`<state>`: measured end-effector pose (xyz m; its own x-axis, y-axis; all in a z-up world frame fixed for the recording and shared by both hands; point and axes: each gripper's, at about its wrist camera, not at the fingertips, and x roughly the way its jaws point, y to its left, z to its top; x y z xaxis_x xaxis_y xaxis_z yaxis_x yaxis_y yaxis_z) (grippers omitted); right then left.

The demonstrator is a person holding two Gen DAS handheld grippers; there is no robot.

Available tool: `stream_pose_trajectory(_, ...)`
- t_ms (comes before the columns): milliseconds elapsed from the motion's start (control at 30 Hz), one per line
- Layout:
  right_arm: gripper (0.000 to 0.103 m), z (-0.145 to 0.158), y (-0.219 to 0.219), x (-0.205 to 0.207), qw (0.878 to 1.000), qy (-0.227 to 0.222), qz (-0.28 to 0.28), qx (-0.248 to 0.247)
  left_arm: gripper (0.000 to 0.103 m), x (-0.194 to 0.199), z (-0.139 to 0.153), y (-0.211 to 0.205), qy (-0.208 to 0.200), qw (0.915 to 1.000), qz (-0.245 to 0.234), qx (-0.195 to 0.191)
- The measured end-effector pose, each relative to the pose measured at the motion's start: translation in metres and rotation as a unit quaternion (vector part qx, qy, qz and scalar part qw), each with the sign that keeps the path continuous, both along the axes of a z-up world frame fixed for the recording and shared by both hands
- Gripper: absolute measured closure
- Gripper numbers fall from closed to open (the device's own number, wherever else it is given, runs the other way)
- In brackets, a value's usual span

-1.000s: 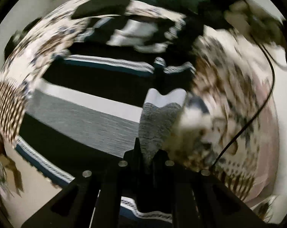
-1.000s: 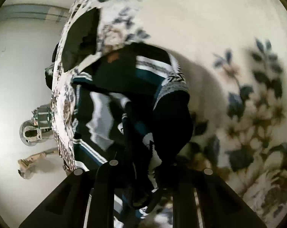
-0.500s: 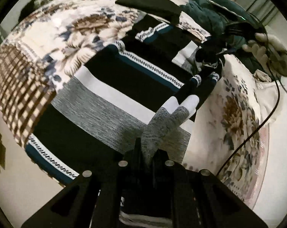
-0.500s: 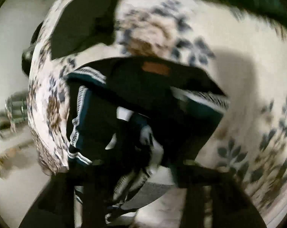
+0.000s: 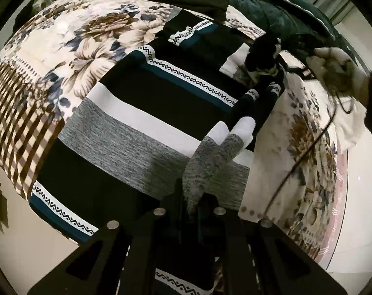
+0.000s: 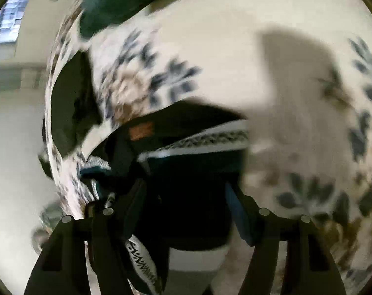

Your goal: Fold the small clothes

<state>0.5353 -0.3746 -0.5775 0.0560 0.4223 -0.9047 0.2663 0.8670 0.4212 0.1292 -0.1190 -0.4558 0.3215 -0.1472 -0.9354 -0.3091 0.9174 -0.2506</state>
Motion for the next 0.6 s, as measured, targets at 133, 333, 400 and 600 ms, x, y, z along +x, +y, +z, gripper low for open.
stream_pose_trajectory(133,0.092,0.011,0.029,0.000,0.996,-0.006,0.037,-0.079,0.097,-0.004,0.011,0.005,-0.009,0.9999,0.011,-0.008)
stream_pose_trajectory(333,0.093,0.085,0.071,0.013,0.996,-0.055,0.059,-0.047,0.097,-0.013,0.027,0.044,-0.020,0.9967,0.059,-0.052)
stream_pose_trajectory(400,0.094,0.093,0.102,0.020,0.995,-0.051,0.078,-0.043,0.097,-0.016,0.026,0.066,-0.022,0.9946,0.080,-0.063)
stream_pose_trajectory(600,0.096,0.093,0.222,0.035,0.986,-0.063,0.141,-0.055,0.097,-0.026,0.005,0.131,-0.019,0.9857,0.146,-0.082)
